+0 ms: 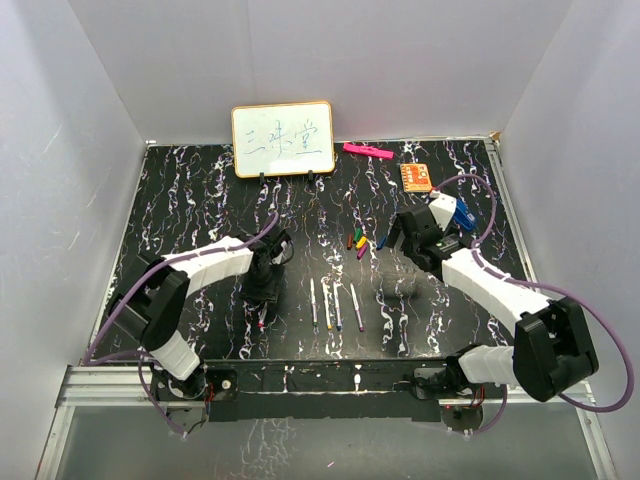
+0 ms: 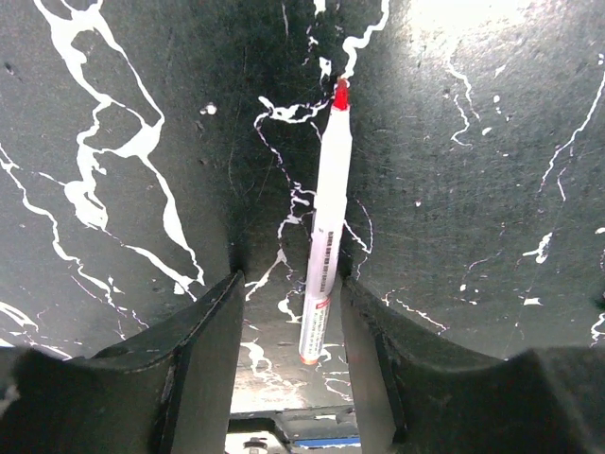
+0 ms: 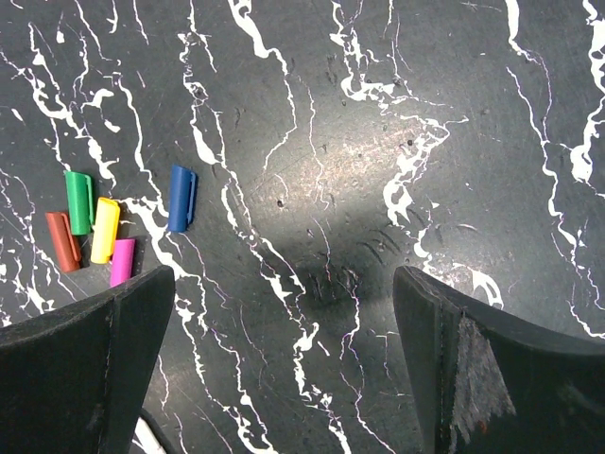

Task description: Insert the pens into the pen caps

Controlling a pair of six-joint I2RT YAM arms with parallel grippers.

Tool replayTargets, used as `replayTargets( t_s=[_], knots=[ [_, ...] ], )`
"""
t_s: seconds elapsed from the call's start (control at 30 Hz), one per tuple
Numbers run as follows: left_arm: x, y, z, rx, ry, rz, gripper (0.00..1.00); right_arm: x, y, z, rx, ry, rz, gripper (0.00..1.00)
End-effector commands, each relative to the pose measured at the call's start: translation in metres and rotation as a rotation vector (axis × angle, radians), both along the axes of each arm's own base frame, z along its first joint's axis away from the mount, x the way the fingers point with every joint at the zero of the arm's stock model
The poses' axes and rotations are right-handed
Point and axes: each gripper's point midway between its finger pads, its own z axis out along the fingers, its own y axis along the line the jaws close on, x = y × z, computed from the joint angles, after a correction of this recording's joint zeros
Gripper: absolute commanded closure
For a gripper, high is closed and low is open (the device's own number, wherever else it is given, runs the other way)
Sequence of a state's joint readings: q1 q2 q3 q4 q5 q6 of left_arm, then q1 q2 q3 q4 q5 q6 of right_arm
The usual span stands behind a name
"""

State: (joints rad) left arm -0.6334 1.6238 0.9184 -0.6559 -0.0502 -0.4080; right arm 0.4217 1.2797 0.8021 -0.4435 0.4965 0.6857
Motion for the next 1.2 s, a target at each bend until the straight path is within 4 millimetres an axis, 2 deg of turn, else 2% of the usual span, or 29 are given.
replayTargets(
  t_s=[0.0, 0.3, 0.77, 0.97, 1.17],
  knots=[
    [-0.008, -0.002, -0.010, 0.004, 0.058, -0.019, 0.58, 0.008, 0.004, 0.021, 0.026, -0.085, 0.008, 0.02],
    [-0.002, -0.011, -0.019, -0.022, 0.060, -0.037, 0.58, 0.011, 0.008, 0.030, 0.048, -0.119, 0.031, 0.02],
    [0.009, -0.029, -0.026, -0.083, 0.047, -0.032, 0.61, 0.011, 0.010, 0.025, 0.063, -0.116, 0.023, 0.02],
    [0.007, -0.027, -0.036, -0.066, 0.058, -0.020, 0.69, 0.010, 0.009, 0.025, 0.057, -0.113, 0.023, 0.02],
    [0.003, -0.020, -0.047, -0.030, 0.073, -0.001, 0.71, 0.010, 0.008, 0.029, 0.058, -0.126, 0.022, 0.02]
  ],
)
